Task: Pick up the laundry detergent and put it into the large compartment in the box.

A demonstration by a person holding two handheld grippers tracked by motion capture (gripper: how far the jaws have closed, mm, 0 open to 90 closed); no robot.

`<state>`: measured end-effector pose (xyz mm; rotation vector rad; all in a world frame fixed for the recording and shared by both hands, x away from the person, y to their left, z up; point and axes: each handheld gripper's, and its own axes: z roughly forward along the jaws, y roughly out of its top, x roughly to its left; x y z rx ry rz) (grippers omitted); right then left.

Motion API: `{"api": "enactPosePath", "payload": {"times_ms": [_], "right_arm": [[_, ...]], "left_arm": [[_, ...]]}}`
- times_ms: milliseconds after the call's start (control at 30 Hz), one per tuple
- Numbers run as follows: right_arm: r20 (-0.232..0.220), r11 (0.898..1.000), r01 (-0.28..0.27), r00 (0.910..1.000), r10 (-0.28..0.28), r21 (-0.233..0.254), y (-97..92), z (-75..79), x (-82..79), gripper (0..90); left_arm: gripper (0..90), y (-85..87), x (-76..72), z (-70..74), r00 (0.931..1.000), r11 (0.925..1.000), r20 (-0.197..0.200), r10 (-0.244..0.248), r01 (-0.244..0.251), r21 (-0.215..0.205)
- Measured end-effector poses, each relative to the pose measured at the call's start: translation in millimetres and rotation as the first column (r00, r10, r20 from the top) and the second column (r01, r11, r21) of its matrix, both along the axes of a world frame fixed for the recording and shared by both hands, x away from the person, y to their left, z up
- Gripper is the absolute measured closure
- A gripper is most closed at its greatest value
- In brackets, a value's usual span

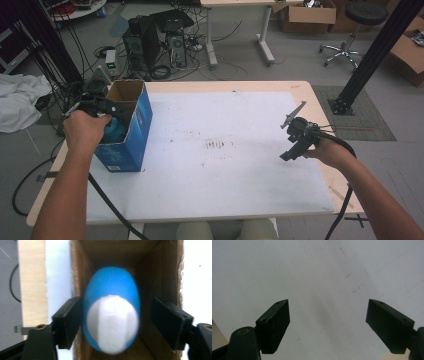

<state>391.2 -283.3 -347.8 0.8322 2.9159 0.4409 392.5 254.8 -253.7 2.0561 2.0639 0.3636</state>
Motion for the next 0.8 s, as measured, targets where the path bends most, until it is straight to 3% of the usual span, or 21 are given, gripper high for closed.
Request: {"api": "enactPosePath", "payload": {"times_ms": [267,300,467,800], "right_arm": [[0.009,1.0,-0.002,1.0,0.001,0.003,0.6,3.6,-5.2,19.2],[0.012,1.0,-0.001,0.9999,0.001,0.005,0.4,5.1,-6.6,19.2],[0.022,1.0,-0.002,0.9997,0.001,0.009,-0.7,9.2,-9.9,19.2],[0.033,1.0,-0.003,0.9995,0.002,0.013,-1.3,13.8,-17.6,19.2]], "left_arm": [[25.5,-0.9,-8.6,17.9,0.9995,1.0,0.032,-0.004,0.004,0.006],[25.5,-3.2,-10.8,23.0,0.9989,0.9996,0.046,-0.012,0.011,0.026],[25.4,-12.0,-16.1,37.6,0.9961,0.998,0.07,-0.054,0.051,0.036],[24.3,-36.1,-25.3,56.4,0.9869,0.9919,0.1,-0.126,0.124,0.025]]}}
